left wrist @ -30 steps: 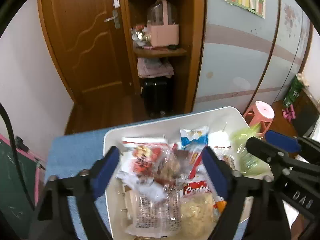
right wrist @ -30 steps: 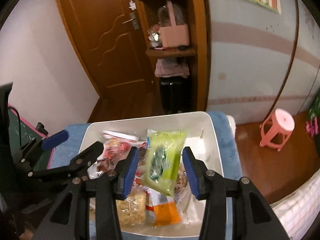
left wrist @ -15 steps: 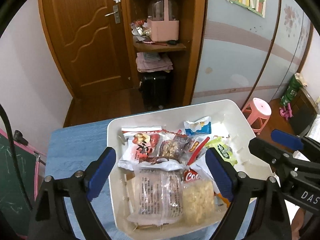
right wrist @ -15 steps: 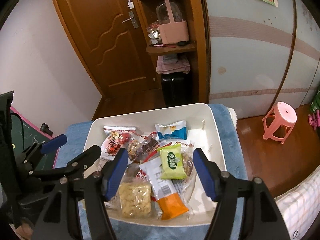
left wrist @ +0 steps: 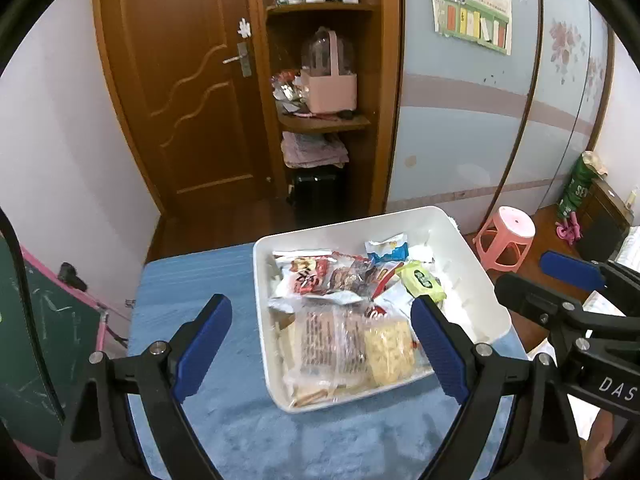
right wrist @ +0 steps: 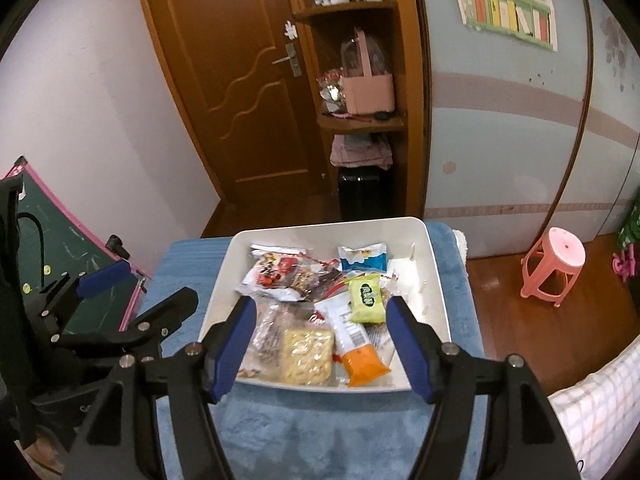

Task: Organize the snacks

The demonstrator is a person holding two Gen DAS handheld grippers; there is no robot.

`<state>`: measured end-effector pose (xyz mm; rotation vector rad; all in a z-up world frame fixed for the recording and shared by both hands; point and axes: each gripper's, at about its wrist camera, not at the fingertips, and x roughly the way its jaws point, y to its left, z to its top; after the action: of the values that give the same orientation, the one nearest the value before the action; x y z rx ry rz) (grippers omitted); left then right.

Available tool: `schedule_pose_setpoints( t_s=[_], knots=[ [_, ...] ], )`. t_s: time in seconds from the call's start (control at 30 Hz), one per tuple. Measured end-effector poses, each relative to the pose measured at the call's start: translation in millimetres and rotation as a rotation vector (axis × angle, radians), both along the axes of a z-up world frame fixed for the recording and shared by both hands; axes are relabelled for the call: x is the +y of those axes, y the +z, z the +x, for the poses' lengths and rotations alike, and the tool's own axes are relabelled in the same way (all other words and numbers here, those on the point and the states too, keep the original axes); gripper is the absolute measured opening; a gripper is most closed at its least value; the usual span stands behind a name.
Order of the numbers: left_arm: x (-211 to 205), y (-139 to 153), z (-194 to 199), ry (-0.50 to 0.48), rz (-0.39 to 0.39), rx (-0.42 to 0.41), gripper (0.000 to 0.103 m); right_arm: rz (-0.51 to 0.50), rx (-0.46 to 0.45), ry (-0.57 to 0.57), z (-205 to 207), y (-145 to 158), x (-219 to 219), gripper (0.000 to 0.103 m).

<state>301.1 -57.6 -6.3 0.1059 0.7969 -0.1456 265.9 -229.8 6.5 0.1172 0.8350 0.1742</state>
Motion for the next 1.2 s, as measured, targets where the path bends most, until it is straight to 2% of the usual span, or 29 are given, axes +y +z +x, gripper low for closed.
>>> schedule_pose_setpoints(
  t_s=[0.23,0.33,0.63,0.87,1.07,1.2],
  knots=[
    [15.0,23.0,-69.0,0.034,0.049,-0.095,0.090,0.012,-0.042,0.038,-52.0,19.4,13.5,0.068],
    [22.2,26.9,-94.3,0.065,0.061,-0.109,0.090,0.012,-0.055,0.061,-76.3,21.3,23.6,0.068],
    [58.4,19.5,-160.8,0.105,-0.057,-0.066,0.090,0.025,-0.078,0.101,-135.1,20.7,45.7,0.068],
    [76.2,3.6,-208.9,0.153,-0.035,-0.054,0.090,0.031,-0.076,0.115,-175.2,3.8,61.9,0.068],
    [90.2,-16.5,-241.8,0.178,-0.067,0.001,0.091,0.021,-0.063,0.101,-205.8,-13.3,71.2,0.068],
    [89.6,-30.4,-255.1,0.174,-0.038,0.023,0.091,0.023,-0.039,0.076,-219.2,-24.7,71.8,0.068]
  ],
)
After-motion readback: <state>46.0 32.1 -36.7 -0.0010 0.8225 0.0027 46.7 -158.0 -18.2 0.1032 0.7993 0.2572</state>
